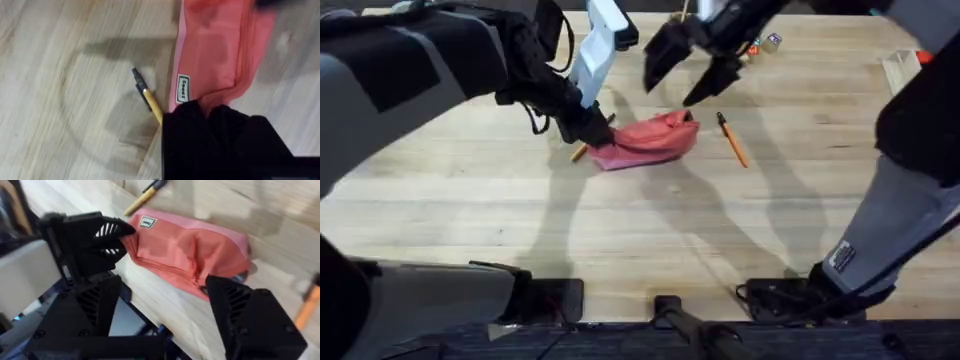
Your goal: Unzip the bag, pick up the pens from the table one at a time and place them inside, then zip the bag closed.
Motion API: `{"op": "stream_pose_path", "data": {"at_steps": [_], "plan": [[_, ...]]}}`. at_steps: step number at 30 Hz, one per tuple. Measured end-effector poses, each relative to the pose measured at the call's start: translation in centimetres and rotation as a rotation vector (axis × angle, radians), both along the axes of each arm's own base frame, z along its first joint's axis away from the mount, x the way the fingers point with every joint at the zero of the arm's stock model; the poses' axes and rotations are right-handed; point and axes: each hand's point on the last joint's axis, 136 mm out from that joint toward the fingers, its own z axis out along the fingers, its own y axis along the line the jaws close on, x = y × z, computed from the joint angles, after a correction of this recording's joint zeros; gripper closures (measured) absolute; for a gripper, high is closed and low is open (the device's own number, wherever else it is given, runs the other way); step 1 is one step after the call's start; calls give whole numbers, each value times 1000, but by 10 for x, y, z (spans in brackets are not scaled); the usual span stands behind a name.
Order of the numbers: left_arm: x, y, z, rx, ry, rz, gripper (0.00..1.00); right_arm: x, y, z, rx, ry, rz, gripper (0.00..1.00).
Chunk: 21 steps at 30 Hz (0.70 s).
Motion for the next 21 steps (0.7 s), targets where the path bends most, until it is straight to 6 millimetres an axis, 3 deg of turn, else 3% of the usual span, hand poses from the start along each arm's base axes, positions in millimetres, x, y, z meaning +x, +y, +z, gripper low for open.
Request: {"op": "stream_pose_path", "data": {"at_steps": [5, 9, 13, 21], "plan": [[-1, -3, 1, -15, 2, -8, 959, 18, -42, 23, 34, -31, -125, 5], [-1, -3, 1, -15, 2, -8, 959, 22, -66, 45, 9, -105, -177, 5], [-1, -3, 1, -15, 2, -8, 959, 20, -74, 56, -57, -172, -175, 4], [-1, -4, 1, -15, 2, -8, 959, 20, -74, 50, -185, -233, -140, 4]]}}
